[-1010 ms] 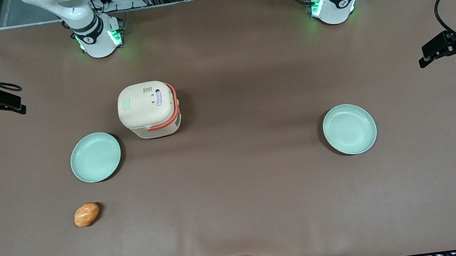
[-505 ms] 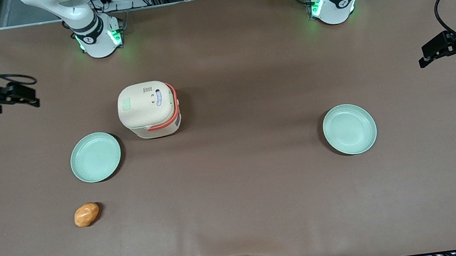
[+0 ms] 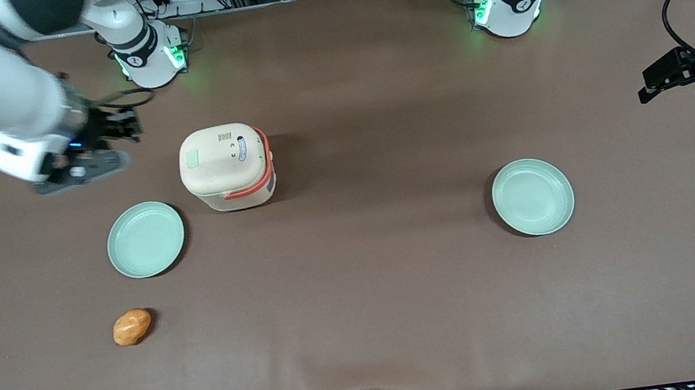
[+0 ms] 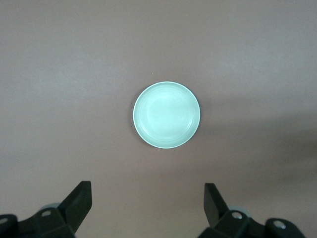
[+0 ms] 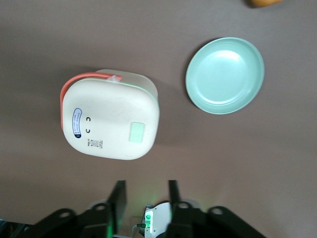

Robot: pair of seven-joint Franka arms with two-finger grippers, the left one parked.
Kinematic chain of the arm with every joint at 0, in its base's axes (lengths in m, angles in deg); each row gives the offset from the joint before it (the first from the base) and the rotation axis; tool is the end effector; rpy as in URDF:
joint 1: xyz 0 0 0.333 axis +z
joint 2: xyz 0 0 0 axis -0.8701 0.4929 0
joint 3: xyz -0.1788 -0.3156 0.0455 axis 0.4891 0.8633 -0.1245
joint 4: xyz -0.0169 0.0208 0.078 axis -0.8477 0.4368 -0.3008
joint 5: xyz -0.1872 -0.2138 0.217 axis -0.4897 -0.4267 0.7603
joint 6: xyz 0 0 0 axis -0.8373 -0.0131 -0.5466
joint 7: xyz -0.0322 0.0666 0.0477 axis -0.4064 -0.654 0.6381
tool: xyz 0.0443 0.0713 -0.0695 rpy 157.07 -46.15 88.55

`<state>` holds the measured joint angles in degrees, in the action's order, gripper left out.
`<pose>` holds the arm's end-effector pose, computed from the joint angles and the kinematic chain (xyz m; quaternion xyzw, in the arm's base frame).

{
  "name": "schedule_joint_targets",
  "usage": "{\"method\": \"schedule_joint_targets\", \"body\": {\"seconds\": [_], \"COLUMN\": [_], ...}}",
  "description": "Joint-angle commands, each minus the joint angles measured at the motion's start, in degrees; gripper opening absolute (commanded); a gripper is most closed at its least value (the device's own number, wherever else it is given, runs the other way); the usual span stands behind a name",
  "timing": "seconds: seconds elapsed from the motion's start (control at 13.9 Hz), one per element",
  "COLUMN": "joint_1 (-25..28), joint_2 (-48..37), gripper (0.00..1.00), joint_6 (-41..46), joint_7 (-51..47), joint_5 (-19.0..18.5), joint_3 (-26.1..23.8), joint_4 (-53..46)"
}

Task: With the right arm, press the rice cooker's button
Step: 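Move the right gripper over to the cream rice cooker's lid button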

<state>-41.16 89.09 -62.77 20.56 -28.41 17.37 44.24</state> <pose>0.4960 0.1793 0.6037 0.9793 0.1334 -0.1511 0.0199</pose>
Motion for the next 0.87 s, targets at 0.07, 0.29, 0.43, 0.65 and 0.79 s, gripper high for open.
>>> {"method": "schedule_joint_targets", "body": {"seconds": [0.07,0.29,0.43,0.65,0.79], "joint_1": [2.1,2.7,3.1,2.8,2.5], "joint_2": [-0.4,-0.3,-0.3,-0.1,0.3], "gripper": [0.1,0.0,0.0,0.0,0.0], "joint_6": [-7.8,-13.4,-16.2,-16.7,-16.7], "joint_7": [-0.2,-4.2,-4.3,-4.5,-4.3], "joint_5": [-0.1,-0.1,-0.1,3.2,5.2], "joint_3": [0.5,0.5,0.5,0.5,0.5], "joint_4": [9.0,13.7,17.2,20.7,22.0]}}
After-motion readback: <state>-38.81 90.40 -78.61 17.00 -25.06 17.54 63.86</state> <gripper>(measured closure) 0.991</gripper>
